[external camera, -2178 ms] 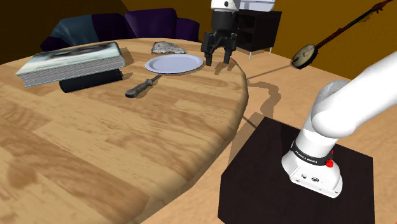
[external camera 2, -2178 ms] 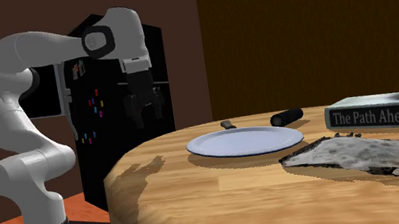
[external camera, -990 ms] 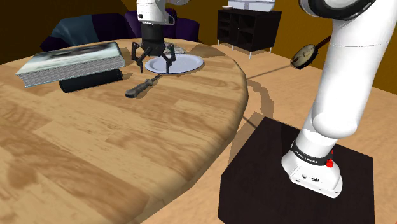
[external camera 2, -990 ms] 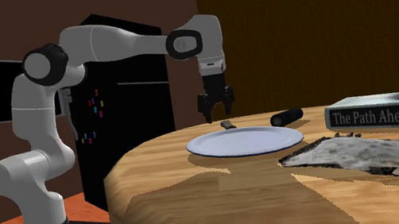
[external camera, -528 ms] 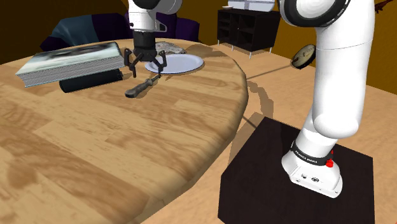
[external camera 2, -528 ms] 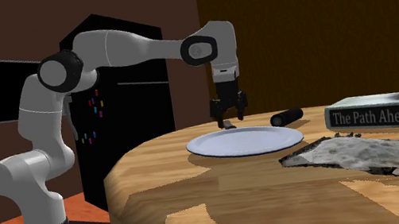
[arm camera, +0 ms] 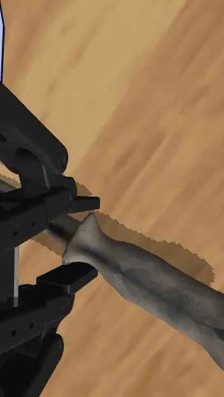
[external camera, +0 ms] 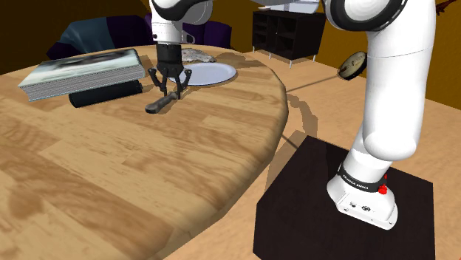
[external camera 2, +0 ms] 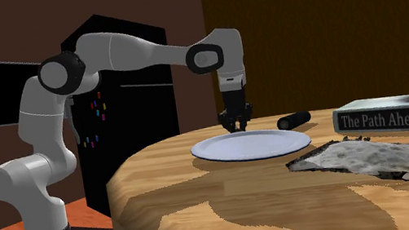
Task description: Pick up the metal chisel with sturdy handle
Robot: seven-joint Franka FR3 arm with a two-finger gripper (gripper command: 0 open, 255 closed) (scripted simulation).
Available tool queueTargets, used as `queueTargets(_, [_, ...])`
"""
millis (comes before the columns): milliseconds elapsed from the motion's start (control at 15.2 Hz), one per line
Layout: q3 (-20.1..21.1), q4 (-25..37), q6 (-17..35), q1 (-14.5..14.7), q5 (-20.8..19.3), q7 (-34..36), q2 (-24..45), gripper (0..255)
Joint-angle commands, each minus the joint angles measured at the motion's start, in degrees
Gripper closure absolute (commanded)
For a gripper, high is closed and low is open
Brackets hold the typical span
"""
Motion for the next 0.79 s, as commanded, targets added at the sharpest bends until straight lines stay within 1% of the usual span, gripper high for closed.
queueTargets(0, [-0.01,-0.13,0.02,0.01,-0.02,-0.02,0.21,255])
queueTargets(396, [0.00,-0.41,0.15,-0.01,0.04,-0.05,0.04,255])
queueTargets(726, [0.06,3.67,-3.66,0.12,-0.17,0.77,0.23,255])
